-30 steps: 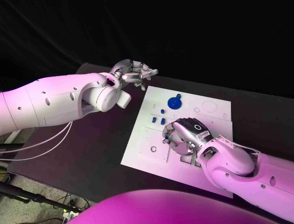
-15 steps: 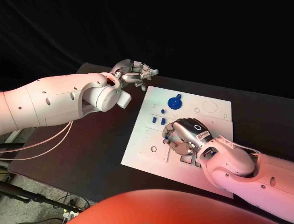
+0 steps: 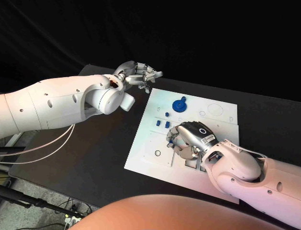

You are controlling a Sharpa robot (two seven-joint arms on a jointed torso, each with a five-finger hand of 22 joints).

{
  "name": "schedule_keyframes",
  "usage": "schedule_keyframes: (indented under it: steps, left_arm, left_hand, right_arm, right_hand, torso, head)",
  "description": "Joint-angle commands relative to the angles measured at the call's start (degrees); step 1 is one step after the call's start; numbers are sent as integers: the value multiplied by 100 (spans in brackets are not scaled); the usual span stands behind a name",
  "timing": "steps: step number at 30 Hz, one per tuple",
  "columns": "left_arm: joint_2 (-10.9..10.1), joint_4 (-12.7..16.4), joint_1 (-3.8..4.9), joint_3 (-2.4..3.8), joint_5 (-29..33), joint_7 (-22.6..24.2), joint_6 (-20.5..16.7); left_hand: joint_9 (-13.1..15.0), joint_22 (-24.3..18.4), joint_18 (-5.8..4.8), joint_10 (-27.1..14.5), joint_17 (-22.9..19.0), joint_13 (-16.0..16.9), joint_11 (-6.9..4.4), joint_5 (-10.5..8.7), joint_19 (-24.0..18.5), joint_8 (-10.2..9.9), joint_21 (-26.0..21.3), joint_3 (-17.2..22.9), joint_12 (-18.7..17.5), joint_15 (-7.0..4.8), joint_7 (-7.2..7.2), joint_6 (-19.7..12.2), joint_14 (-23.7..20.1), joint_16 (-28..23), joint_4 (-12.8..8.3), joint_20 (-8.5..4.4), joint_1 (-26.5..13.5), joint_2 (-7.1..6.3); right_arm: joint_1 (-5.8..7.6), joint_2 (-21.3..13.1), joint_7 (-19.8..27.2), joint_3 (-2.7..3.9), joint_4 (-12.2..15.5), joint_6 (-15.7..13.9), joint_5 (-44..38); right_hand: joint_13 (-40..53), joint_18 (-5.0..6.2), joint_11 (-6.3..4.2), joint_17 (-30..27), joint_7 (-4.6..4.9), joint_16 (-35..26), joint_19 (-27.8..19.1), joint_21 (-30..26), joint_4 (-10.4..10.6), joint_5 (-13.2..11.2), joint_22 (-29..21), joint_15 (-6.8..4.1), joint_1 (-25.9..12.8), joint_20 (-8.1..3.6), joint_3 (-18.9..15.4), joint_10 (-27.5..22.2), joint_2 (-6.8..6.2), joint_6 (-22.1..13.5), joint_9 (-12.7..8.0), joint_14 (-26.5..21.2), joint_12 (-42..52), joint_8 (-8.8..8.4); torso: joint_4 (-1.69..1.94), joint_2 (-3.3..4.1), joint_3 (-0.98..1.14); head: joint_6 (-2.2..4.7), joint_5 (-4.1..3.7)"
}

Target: Assemble the parts on the task board

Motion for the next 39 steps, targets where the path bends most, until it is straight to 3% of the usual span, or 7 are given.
schedule_keyframes:
  steps: [1, 39]
  left_arm:
    - [14, 2, 8, 5, 29, 30, 97]
    - [21, -17, 8, 5, -13, -6, 137]
  left_hand:
    - [-8, -9, 76, -49, 10, -10, -11, 6, -5, -27, -24, 29, -41, 12, 0, -34, 9, 28, 0, 23, 9, -23]
    - [-15, -8, 77, -56, 12, -23, -6, 5, -2, -27, -23, 35, -49, 18, 5, -43, 9, 38, 0, 29, 18, -26]
  right_arm:
    - [-6, 6, 33, -2, 15, 72, -85]
    - [-7, -13, 17, -22, 32, 140, -77]
  right_hand:
    - [10, -42, -4, 3, 15, 17, 35, -16, -24, 30, 676, -38, 65, -22, 2, 33, 4, -8, 6, 73, 20, -19]
    - [2, -43, -2, 1, 16, 17, 37, -10, -34, 30, 682, -36, 50, -21, -6, 40, 4, -8, 17, 71, 6, -26]
  torso:
    - [-1, -2, 3]
    - [1, 2, 2]
  head:
    - [1, -4]
    - [1, 26]
